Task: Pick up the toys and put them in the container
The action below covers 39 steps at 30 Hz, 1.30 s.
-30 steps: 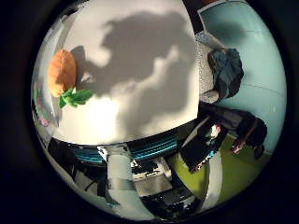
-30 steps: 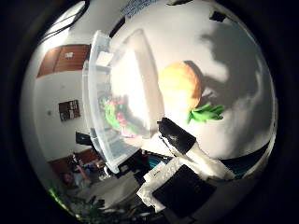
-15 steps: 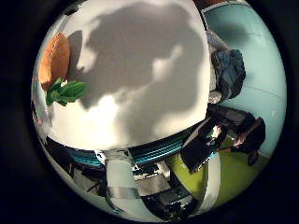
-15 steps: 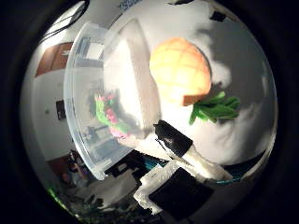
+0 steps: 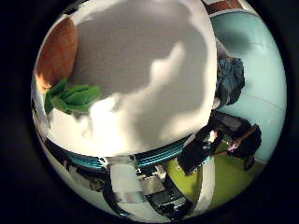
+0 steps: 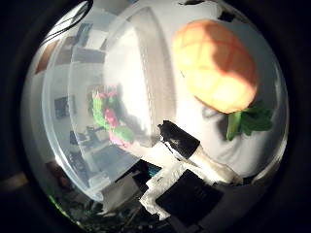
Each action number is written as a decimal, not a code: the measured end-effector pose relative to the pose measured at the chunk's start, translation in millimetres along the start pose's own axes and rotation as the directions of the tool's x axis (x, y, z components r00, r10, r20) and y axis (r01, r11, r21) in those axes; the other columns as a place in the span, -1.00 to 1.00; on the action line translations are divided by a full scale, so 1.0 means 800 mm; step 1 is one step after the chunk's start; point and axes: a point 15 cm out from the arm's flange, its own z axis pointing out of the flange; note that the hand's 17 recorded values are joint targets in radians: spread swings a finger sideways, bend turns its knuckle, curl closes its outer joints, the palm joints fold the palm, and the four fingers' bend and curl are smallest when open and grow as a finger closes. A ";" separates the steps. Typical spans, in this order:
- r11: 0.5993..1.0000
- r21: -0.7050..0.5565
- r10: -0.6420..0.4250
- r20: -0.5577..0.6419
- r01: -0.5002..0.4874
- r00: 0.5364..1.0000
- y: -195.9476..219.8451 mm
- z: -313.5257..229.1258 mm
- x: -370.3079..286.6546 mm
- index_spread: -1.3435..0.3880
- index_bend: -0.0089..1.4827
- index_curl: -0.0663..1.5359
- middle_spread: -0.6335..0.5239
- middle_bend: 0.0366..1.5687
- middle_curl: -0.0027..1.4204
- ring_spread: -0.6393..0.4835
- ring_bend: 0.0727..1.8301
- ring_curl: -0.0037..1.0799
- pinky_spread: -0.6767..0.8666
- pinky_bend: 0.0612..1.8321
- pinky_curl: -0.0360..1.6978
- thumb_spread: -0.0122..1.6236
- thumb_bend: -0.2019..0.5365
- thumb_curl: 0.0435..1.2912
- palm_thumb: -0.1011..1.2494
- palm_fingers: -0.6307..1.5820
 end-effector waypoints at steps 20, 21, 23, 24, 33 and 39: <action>0.998 0.062 -0.005 -0.072 0.009 0.997 -0.017 -0.013 0.031 0.05 -0.36 -0.31 -0.36 0.11 -0.18 -0.40 0.13 -0.27 -0.74 -0.04 -0.58 0.31 -0.43 -0.41 0.42 0.75; 0.997 0.076 -0.005 -0.077 0.011 0.997 -0.017 -0.019 0.033 0.06 -0.27 -0.25 -0.34 0.17 -0.15 -0.39 0.17 -0.23 -0.74 0.02 -0.54 0.29 -0.44 -0.38 0.47 0.75; 0.994 0.108 -0.007 -0.088 0.017 0.996 -0.018 -0.035 0.036 0.08 -0.17 -0.18 -0.31 0.25 -0.11 -0.37 0.23 -0.17 -0.71 0.11 -0.50 0.25 -0.47 -0.33 0.52 0.75; 0.993 0.120 -0.007 -0.093 0.018 0.996 -0.018 -0.041 0.038 0.10 -0.08 -0.13 -0.28 0.33 -0.08 -0.35 0.28 -0.12 -0.67 0.17 -0.45 0.24 -0.47 -0.28 0.55 0.72; 0.981 0.194 0.006 -0.106 0.015 0.994 0.010 -0.105 0.042 0.17 0.24 0.12 -0.21 0.60 0.06 -0.29 0.46 0.12 -0.50 0.39 -0.27 0.13 -0.49 -0.06 0.65 0.58; 0.962 0.270 -0.016 -0.112 0.046 0.994 0.023 -0.175 0.021 0.19 0.27 0.17 -0.21 0.63 0.10 -0.28 0.47 0.19 -0.47 0.40 -0.21 0.07 -0.50 0.04 0.64 0.55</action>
